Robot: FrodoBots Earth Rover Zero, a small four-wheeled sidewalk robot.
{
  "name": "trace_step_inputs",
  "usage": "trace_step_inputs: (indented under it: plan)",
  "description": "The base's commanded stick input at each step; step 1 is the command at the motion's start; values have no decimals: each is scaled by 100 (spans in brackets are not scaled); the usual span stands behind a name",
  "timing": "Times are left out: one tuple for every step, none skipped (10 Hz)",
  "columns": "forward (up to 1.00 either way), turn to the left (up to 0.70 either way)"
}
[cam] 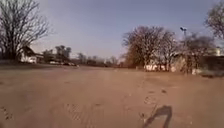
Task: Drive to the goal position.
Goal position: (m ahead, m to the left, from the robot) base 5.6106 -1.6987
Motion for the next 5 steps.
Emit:
trace_step_inputs:
  plan:
    - [70,0]
    - [70,0]
    - [70,0]
    - [70,0]
    - [70,0]
